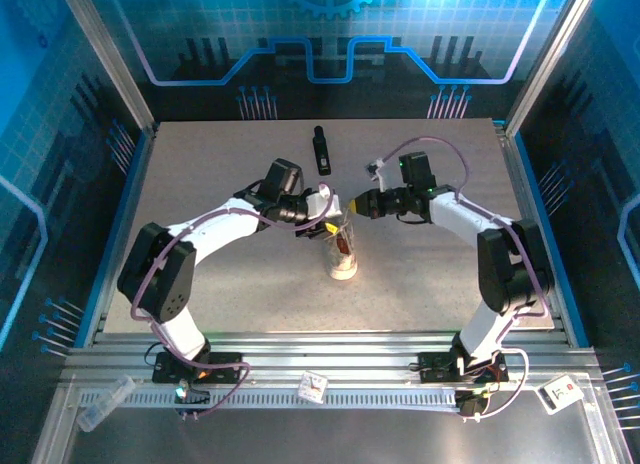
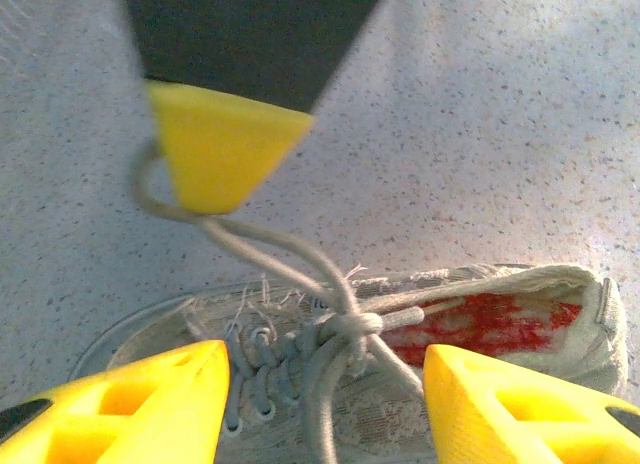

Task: Tie the shoes

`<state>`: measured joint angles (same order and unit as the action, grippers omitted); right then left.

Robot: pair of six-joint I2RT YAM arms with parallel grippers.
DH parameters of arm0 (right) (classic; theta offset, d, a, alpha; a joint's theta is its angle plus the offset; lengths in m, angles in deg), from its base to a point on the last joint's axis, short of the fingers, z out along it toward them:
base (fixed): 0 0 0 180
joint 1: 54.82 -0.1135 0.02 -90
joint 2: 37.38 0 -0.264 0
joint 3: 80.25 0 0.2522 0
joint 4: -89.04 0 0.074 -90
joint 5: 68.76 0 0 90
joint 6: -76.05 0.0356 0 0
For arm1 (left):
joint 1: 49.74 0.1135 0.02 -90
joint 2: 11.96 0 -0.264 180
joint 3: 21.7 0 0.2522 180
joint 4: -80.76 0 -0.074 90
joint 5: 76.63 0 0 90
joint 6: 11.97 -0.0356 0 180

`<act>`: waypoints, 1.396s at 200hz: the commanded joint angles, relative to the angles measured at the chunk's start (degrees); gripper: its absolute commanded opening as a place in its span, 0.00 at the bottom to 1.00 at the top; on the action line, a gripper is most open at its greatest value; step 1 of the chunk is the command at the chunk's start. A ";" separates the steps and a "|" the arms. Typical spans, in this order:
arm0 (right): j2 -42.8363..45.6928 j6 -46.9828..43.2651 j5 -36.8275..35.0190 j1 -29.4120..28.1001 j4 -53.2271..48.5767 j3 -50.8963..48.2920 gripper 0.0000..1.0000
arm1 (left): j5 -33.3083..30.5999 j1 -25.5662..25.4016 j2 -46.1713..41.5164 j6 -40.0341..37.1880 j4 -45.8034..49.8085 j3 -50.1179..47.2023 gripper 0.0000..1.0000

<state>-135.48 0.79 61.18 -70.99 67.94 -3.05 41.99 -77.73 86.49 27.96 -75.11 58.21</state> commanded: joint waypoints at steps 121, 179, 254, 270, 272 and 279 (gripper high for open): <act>-6.88 -0.86 2.55 0.16 -5.57 7.44 0.02 | 3.28 -1.18 10.07 6.01 13.50 11.74 0.54; -6.75 0.18 1.80 0.08 -5.55 7.66 0.03 | 2.56 -1.17 12.79 7.21 17.47 14.66 0.46; -0.78 3.45 -1.05 0.08 -2.76 2.84 0.40 | 11.30 3.11 17.17 14.80 20.95 19.51 0.09; 1.95 5.00 -2.58 0.08 -1.17 0.14 0.44 | 14.06 4.22 18.34 16.42 21.73 20.65 0.06; 2.26 5.24 -2.72 0.10 -0.88 -0.22 0.45 | 14.20 4.38 18.52 16.54 21.82 20.83 0.06; 3.55 5.93 -3.66 -0.01 -0.16 -1.68 0.45 | 14.47 4.56 19.01 17.57 22.17 21.37 0.06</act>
<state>-137.17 4.05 60.07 -70.90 65.01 -1.19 50.52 -74.89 103.13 41.21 -55.46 76.61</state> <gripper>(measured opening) 0.442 0.085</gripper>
